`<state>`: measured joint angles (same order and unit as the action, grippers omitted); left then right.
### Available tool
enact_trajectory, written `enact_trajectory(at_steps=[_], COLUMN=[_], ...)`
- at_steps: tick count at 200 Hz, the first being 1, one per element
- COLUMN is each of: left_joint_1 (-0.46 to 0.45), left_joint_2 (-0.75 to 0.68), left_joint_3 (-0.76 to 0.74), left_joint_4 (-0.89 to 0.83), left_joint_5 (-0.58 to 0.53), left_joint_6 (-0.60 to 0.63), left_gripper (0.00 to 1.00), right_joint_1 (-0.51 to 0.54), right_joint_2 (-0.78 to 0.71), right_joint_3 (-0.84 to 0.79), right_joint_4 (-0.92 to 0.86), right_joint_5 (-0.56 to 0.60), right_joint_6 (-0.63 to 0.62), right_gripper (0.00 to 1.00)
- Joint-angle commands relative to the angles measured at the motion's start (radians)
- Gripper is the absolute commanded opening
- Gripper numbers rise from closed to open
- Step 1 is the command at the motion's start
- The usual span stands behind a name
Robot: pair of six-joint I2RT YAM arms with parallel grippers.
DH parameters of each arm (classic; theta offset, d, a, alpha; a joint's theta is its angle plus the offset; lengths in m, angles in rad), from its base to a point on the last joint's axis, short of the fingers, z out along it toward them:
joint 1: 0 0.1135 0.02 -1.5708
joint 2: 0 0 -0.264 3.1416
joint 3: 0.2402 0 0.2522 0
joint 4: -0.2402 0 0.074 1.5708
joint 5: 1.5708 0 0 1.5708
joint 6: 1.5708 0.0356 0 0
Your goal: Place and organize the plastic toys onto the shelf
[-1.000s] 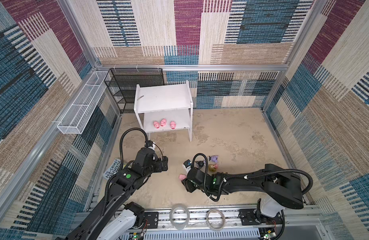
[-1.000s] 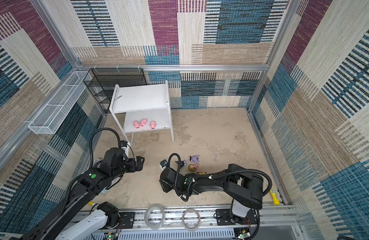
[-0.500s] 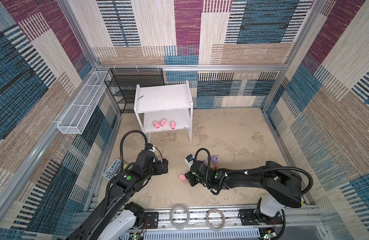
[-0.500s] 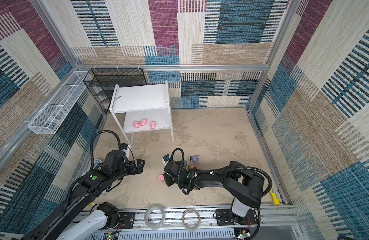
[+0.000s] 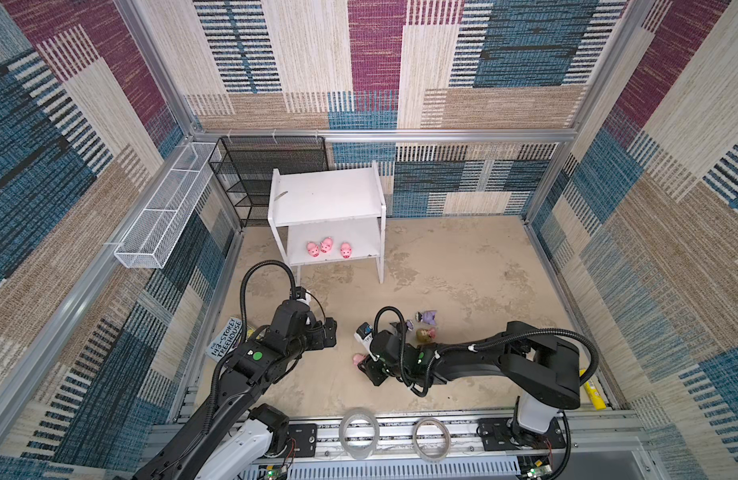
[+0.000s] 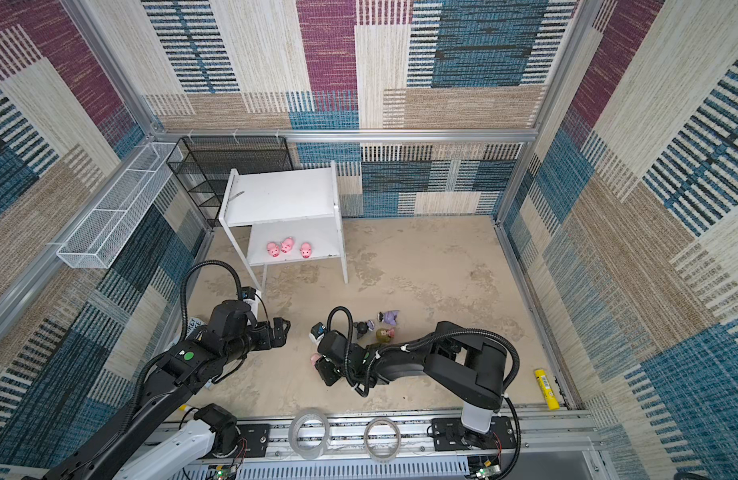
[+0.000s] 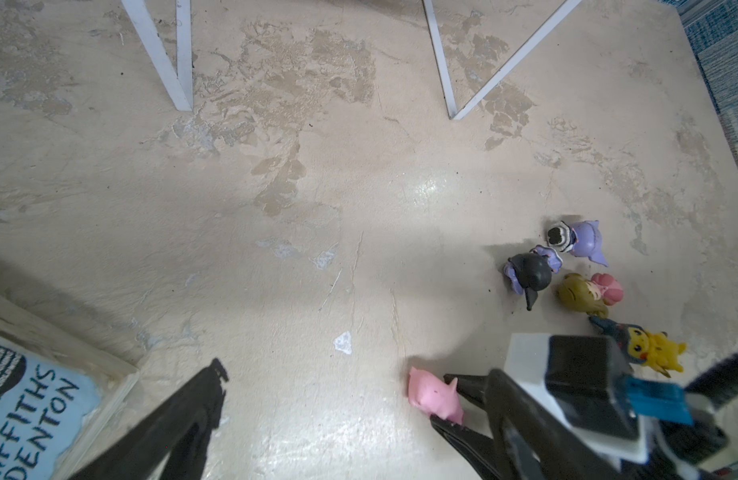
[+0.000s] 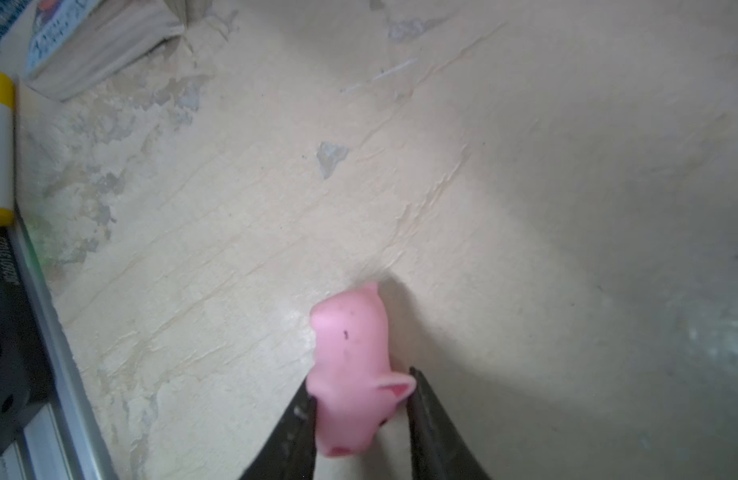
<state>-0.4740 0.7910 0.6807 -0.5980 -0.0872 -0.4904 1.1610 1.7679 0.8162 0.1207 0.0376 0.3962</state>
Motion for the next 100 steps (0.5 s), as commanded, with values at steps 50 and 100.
enact_trajectory(at_steps=[50,100], left_joint_1=[0.000,0.000], left_joint_2=[0.011,0.007], left_joint_3=[0.002,-0.006], left_joint_4=[0.015,0.010], left_joint_5=[0.014,0.018], left_joint_6=[-0.022,-0.028], left_gripper=[0.99,0.99], right_joint_1=[0.071,0.086], right_joint_2=[-0.044,-0.216], right_joint_3=[-0.067,-0.172], right_joint_4=[-0.015,0.040], right_joint_5=[0.044,0.072], right_joint_6=[0.025,-0.007], right_gripper=[0.43,0.58])
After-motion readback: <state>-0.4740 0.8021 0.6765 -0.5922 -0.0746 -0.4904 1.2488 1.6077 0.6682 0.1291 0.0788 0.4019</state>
